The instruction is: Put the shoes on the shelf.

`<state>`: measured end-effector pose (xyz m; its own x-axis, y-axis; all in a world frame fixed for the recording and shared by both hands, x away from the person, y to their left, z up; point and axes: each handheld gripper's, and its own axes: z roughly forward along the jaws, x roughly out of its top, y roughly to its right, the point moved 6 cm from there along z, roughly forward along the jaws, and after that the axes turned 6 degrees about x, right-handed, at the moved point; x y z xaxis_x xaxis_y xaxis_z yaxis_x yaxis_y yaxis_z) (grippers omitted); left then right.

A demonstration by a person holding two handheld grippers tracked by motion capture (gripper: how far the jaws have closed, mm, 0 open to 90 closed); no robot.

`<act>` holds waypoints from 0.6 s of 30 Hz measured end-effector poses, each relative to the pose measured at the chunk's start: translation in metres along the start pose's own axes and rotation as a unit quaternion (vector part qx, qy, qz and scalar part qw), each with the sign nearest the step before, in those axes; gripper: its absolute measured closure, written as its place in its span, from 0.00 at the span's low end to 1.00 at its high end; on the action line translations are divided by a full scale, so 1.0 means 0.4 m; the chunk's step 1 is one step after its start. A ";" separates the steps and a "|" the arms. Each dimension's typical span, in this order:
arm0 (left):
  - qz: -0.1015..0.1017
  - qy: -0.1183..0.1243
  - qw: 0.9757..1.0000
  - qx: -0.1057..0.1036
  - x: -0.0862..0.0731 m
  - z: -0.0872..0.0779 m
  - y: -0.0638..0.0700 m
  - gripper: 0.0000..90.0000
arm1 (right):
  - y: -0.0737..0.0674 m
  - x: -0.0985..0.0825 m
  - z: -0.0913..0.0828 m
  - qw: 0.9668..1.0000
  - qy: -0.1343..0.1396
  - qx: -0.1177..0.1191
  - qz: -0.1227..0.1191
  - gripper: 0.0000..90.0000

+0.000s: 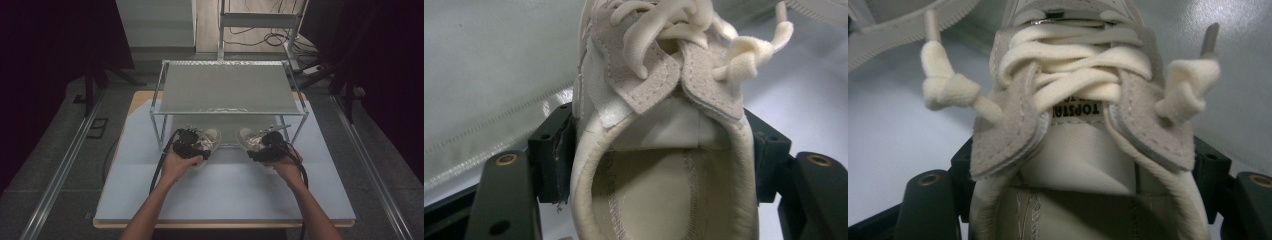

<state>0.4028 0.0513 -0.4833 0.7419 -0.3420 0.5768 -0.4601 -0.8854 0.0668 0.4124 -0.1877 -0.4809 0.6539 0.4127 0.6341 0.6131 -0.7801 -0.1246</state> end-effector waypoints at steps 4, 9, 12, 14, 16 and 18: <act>-0.008 -0.002 1.000 0.009 0.020 0.014 -0.002 0.33 | -0.007 0.015 0.029 1.000 -0.002 -0.001 0.003 0.29; 0.019 -0.003 1.000 0.015 0.036 0.032 -0.007 0.33 | -0.009 0.025 0.050 1.000 -0.002 -0.003 0.010 0.29; 0.026 -0.007 0.999 0.022 0.047 0.048 -0.005 0.33 | -0.011 0.031 0.067 1.000 -0.002 -0.006 0.015 0.29; 0.026 -0.007 0.999 0.023 0.050 0.052 -0.004 0.33 | -0.011 0.033 0.071 1.000 -0.001 -0.008 0.016 0.29; 0.025 -0.008 0.999 0.028 0.058 0.064 0.001 0.33 | -0.012 0.035 0.081 1.000 -0.004 -0.014 0.018 0.29; 0.028 -0.009 0.999 0.028 0.062 0.071 0.005 0.33 | -0.012 0.039 0.087 1.000 -0.001 -0.017 0.021 0.29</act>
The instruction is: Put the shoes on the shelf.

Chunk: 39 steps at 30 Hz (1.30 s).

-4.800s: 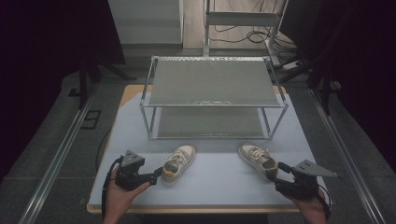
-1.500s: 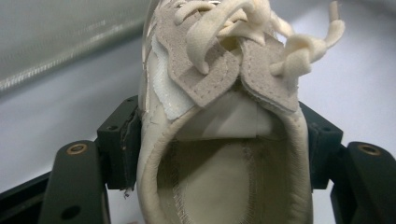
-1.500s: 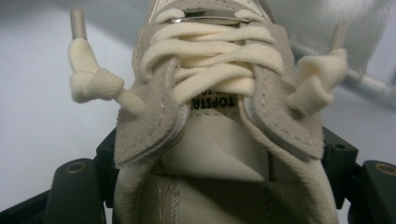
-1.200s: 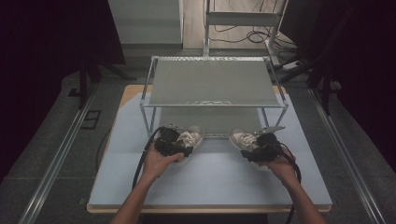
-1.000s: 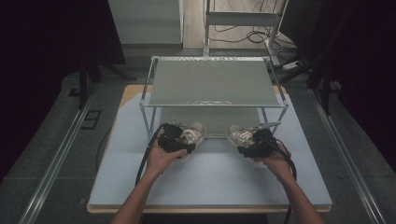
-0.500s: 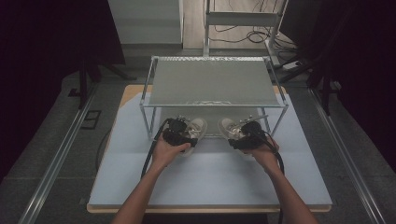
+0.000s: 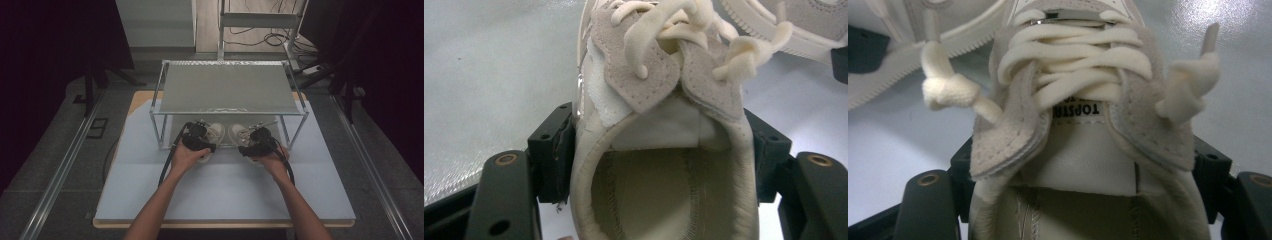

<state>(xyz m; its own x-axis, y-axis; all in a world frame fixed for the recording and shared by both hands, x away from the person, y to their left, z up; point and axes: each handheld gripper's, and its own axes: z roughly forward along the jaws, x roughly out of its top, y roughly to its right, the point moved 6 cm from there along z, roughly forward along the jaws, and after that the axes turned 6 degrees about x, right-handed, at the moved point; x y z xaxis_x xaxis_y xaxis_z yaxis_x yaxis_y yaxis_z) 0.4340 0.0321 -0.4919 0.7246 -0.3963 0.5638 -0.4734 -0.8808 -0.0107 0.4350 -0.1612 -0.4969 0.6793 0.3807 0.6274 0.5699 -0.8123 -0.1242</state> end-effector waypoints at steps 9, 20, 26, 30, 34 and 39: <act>-0.020 -0.012 1.000 0.006 0.015 0.027 0.014 0.33 | 0.013 0.012 0.031 1.000 0.007 -0.007 0.000 0.29; -0.021 -0.013 1.000 0.012 0.019 0.046 0.019 0.32 | 0.027 0.008 0.060 1.000 -0.001 -0.024 0.003 0.28; -0.030 -0.008 1.000 0.002 0.023 0.046 0.018 0.29 | 0.028 0.007 0.069 1.000 -0.006 -0.028 0.004 0.27; -0.038 0.032 0.999 0.005 0.025 0.012 0.015 0.24 | 0.015 0.021 0.040 0.999 0.019 -0.024 0.021 0.26; -0.017 0.062 0.998 0.003 0.008 -0.030 0.008 0.23 | 0.010 0.017 0.001 0.999 0.037 -0.022 0.020 0.25; -0.040 0.097 0.994 -0.012 -0.025 -0.092 0.022 0.24 | -0.008 0.014 -0.068 0.997 0.074 -0.014 0.002 0.27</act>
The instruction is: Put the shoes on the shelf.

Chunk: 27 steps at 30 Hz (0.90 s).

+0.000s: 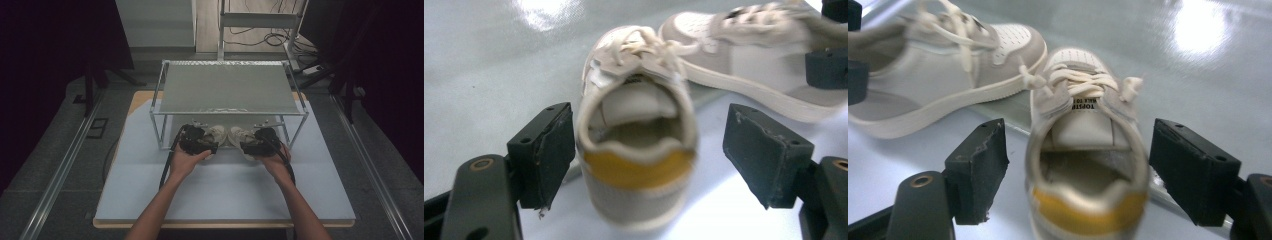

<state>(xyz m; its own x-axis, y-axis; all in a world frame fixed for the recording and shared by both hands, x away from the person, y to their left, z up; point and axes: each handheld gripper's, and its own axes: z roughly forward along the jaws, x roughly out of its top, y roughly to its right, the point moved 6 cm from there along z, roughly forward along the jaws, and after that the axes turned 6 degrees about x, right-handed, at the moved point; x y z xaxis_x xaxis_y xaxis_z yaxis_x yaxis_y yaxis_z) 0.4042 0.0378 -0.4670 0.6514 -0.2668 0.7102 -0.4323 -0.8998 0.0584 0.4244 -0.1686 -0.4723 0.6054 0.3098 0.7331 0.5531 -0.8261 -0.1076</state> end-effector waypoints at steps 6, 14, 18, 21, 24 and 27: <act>0.010 0.024 1.000 0.011 -0.033 -0.064 -0.020 0.40 | -0.009 -0.014 -0.069 1.000 0.024 0.010 -0.011 0.35; -0.001 0.000 1.000 0.016 -0.134 -0.073 -0.099 0.75 | 0.042 -0.102 -0.132 0.998 0.054 0.012 -0.001 0.73; -0.009 -0.018 1.000 0.006 -0.158 -0.048 -0.120 0.87 | 0.074 -0.137 -0.120 0.999 0.034 0.012 0.006 0.84; -0.017 -0.023 1.000 0.002 -0.162 -0.036 -0.127 0.93 | 0.086 -0.149 -0.109 1.000 0.024 0.011 0.009 0.87; -0.027 -0.031 0.999 0.002 -0.162 -0.014 -0.133 0.96 | 0.100 -0.162 -0.089 1.000 0.013 0.010 0.014 0.91; -0.034 -0.030 0.999 0.000 -0.159 -0.005 -0.136 0.98 | 0.108 -0.167 -0.075 1.000 0.007 0.006 0.016 0.92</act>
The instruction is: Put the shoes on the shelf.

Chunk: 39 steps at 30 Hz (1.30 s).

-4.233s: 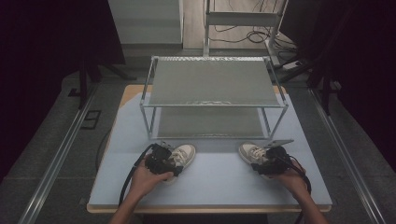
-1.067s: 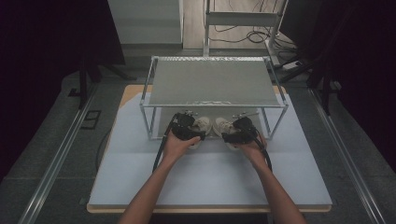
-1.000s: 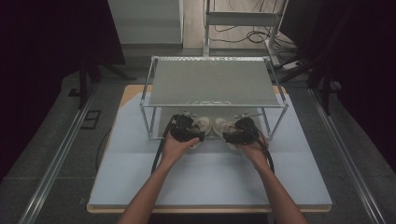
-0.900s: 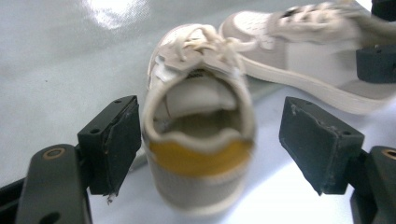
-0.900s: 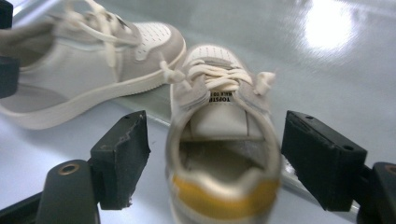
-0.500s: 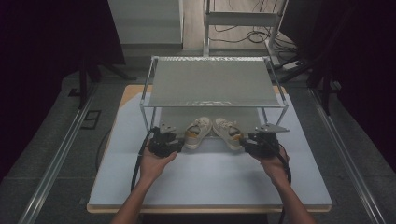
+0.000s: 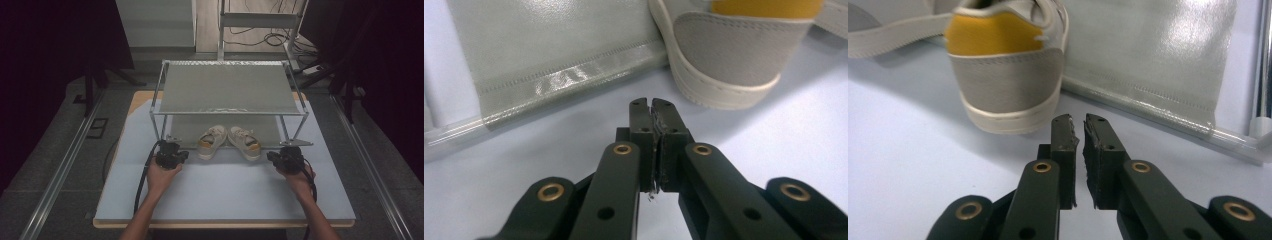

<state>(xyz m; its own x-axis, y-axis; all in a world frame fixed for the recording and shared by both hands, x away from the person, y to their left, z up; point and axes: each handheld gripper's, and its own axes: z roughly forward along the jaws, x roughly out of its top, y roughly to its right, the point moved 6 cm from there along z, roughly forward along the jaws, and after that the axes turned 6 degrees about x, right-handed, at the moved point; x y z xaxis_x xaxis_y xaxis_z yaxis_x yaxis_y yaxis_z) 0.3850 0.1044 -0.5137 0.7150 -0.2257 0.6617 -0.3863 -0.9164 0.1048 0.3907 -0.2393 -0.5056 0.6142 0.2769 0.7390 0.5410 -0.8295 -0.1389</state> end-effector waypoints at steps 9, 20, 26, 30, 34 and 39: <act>-0.006 0.003 1.000 -0.019 0.019 0.016 0.032 0.99 | -0.006 -0.005 0.030 1.000 -0.019 0.002 -0.006 0.91; 0.011 -0.001 0.999 -0.031 0.039 0.023 0.075 0.98 | -0.035 0.006 0.052 1.000 -0.019 0.010 -0.010 0.93; 0.020 -0.005 0.999 -0.049 0.050 0.038 0.116 0.98 | -0.077 0.016 0.078 0.999 -0.021 0.026 -0.019 0.93; 0.023 -0.006 0.998 -0.053 0.059 0.046 0.134 0.98 | -0.111 0.031 0.101 0.999 -0.024 0.035 -0.034 0.93; 0.020 -0.007 0.998 -0.060 0.064 0.053 0.141 0.98 | -0.133 0.043 0.118 0.998 -0.026 0.038 -0.043 0.93; 0.022 -0.007 0.998 -0.063 0.062 0.051 0.144 0.97 | -0.142 0.040 0.110 0.998 -0.015 0.050 -0.037 0.93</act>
<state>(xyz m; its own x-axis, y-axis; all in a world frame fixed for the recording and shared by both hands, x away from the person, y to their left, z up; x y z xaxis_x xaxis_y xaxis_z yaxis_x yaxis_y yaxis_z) 0.3924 0.0393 -0.5062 0.7029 -0.2700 0.6581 -0.4867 -0.8572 0.1682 0.3952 -0.1663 -0.5150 0.5860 0.3516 0.7300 0.6395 -0.7539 -0.1503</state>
